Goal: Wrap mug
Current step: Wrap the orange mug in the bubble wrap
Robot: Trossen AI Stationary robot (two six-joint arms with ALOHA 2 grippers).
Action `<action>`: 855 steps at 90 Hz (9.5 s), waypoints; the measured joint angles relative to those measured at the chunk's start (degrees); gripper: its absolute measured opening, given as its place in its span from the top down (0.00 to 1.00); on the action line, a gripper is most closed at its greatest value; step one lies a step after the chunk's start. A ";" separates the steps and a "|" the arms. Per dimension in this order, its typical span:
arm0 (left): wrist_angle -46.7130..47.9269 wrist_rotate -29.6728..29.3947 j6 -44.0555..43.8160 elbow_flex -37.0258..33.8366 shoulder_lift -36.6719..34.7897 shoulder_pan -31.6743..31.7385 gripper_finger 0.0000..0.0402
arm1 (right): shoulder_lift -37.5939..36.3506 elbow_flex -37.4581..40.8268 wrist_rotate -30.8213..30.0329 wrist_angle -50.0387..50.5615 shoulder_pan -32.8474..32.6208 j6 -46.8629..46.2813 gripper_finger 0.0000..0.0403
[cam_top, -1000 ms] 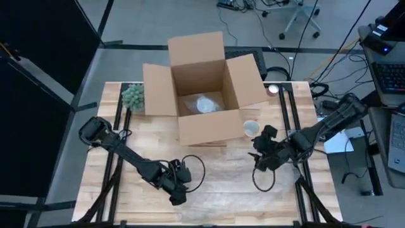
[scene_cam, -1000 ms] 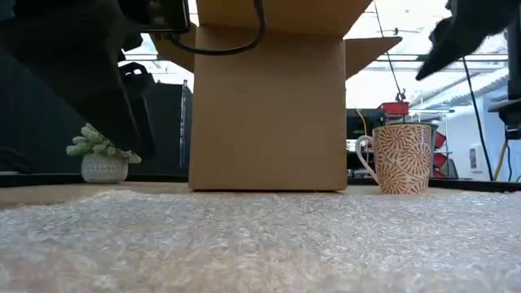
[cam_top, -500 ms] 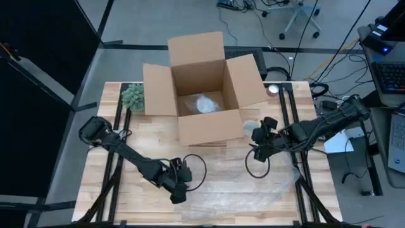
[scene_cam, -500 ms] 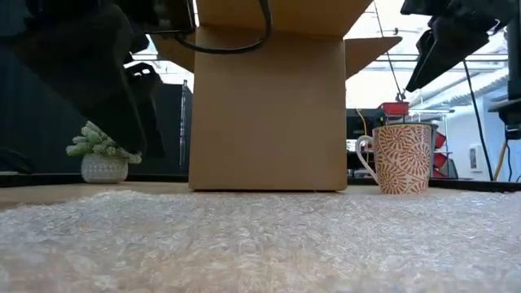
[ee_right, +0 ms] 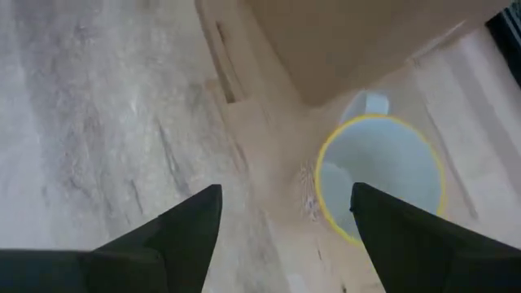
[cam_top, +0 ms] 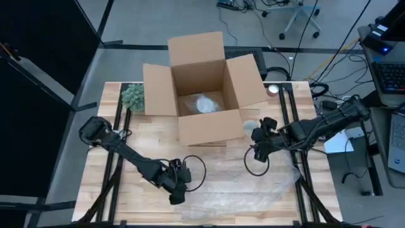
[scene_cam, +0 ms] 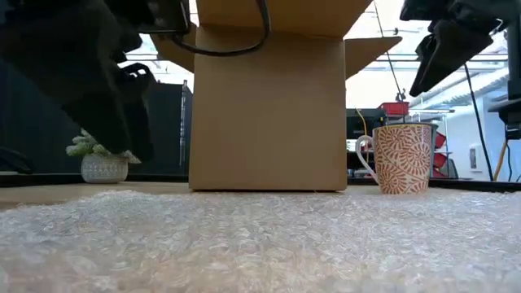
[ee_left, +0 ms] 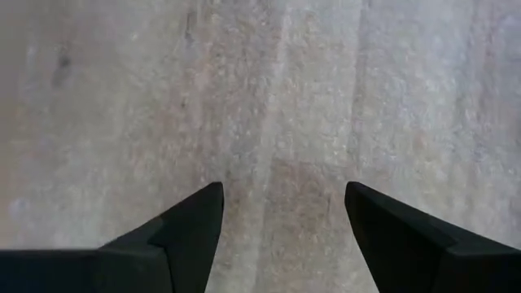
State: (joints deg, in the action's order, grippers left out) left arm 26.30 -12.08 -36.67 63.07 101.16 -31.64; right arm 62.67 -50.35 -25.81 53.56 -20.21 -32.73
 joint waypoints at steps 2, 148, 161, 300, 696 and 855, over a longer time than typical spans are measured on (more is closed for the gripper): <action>0.00 0.03 0.03 0.00 0.00 0.00 0.39 | 0.00 0.00 0.01 0.02 0.00 -0.22 0.36; -0.49 -0.15 1.01 0.00 0.02 -0.26 0.39 | 18.29 3.68 11.38 -0.61 14.66 15.25 0.98; -0.41 -0.14 1.01 0.00 0.04 -0.26 0.39 | 17.53 -2.08 11.24 6.08 11.89 14.14 0.99; -0.25 1.40 1.12 -0.02 0.07 -0.26 0.39 | 46.12 -29.81 22.11 -4.96 -8.27 9.05 1.00; -0.23 -11.51 -39.32 -1.91 6.63 -7.42 0.97 | 25.33 -0.26 -7.52 -24.90 -28.17 -21.21 0.42; -49.53 -4.74 17.55 10.71 13.07 14.39 1.00 | 23.11 -4.88 -15.95 -24.05 -25.75 -2.36 0.42</action>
State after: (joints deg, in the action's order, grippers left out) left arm -23.23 -16.81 -19.12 73.78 114.23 -17.25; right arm 85.79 -55.22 -41.77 29.51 -45.95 -35.08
